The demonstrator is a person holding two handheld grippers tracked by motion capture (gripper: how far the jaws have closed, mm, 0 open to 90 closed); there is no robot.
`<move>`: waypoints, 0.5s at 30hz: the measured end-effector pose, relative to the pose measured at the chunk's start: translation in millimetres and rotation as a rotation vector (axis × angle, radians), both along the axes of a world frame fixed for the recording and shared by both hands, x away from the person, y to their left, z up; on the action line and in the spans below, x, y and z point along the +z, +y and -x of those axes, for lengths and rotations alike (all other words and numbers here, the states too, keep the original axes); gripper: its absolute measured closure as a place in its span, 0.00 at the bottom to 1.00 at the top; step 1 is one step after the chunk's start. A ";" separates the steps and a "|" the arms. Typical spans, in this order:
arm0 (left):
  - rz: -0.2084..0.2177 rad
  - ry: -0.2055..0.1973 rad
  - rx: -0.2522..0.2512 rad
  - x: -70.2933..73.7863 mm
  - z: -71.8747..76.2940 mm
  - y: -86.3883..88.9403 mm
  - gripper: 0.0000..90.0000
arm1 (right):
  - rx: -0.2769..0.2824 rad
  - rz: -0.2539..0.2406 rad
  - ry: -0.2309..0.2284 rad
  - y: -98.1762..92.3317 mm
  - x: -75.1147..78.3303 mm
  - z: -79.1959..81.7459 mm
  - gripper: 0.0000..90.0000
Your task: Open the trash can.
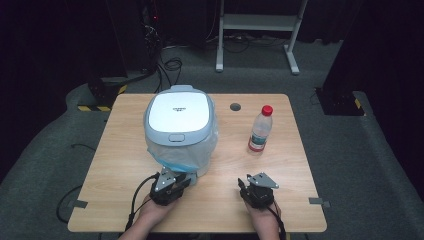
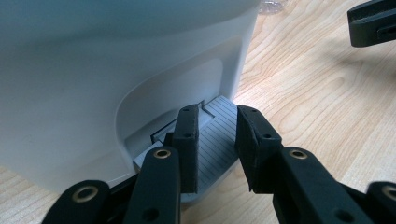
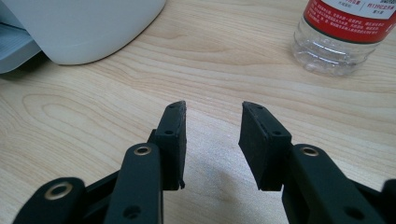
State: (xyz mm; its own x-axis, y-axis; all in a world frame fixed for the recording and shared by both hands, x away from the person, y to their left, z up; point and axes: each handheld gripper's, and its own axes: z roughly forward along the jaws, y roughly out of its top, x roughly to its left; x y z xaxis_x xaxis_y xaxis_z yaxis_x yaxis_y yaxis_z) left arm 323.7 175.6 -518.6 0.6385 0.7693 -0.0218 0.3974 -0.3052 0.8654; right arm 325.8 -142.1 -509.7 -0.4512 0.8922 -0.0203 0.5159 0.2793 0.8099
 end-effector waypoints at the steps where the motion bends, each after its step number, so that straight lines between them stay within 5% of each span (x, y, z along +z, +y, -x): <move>1: -0.002 -0.002 0.000 -0.2 0.2 -0.2 0.77 | 0.000 -0.001 0.001 -0.1 0.3 0.4 0.68; 15: -0.015 0.006 0.013 -0.5 0.5 -2.1 0.77 | -0.002 -0.003 -0.005 -4.1 1.5 0.9 0.67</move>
